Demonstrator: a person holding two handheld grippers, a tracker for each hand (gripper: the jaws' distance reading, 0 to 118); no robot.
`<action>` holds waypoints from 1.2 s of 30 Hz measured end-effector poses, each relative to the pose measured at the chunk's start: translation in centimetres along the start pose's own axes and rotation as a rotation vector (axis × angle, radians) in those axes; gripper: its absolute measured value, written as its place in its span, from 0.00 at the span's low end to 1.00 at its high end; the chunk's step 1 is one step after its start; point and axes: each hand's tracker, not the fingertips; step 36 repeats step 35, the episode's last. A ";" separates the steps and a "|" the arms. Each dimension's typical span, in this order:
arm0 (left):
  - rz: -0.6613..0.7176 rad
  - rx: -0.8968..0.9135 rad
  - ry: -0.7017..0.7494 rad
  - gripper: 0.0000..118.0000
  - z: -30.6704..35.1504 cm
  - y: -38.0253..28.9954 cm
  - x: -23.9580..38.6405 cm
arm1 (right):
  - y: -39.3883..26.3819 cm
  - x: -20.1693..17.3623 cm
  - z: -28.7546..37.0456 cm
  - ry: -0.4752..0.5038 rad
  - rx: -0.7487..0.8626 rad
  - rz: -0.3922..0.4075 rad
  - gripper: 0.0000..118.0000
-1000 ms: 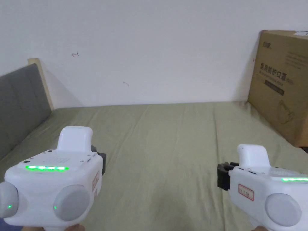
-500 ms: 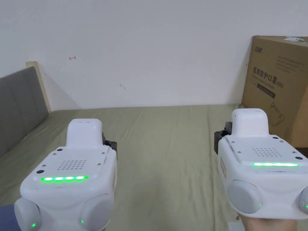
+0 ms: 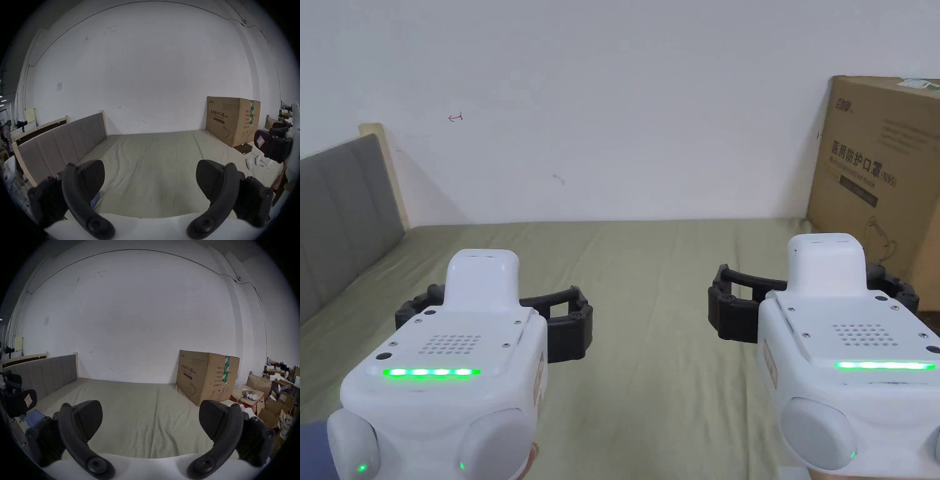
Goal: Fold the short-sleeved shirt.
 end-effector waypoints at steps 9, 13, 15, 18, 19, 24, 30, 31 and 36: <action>0.015 -0.027 -0.029 0.97 -0.2 -0.1 0.0 | -0.6 0.0 -0.3 -0.009 -0.021 0.015 0.99; -0.014 -0.004 -0.001 0.97 0.1 0.1 0.6 | -0.9 0.1 -0.6 -0.012 -0.040 0.020 0.99; -0.011 -0.014 0.007 0.97 0.0 0.2 0.7 | -1.0 0.0 -0.7 -0.020 -0.049 0.033 0.99; 0.010 -0.027 -0.007 0.97 -0.1 0.2 0.4 | -1.0 0.0 -0.8 -0.030 -0.046 0.058 0.99; 0.013 -0.029 -0.005 0.97 -0.1 0.1 0.4 | -1.0 0.1 -0.8 -0.027 -0.044 0.057 0.99; 0.026 -0.044 -0.002 0.97 -0.5 0.1 0.1 | -0.8 0.5 -0.7 -0.023 -0.041 0.021 0.99; -0.009 -0.024 0.043 0.97 -0.8 0.0 0.6 | -0.9 0.4 -0.9 -0.020 -0.038 0.019 0.99; -0.018 -0.009 0.054 0.97 -0.7 -0.1 0.6 | -0.9 0.4 -0.9 -0.015 -0.036 0.016 0.99; -0.026 0.046 0.080 0.97 -0.3 -0.4 0.5 | -0.9 0.3 -0.8 -0.017 -0.030 0.019 0.99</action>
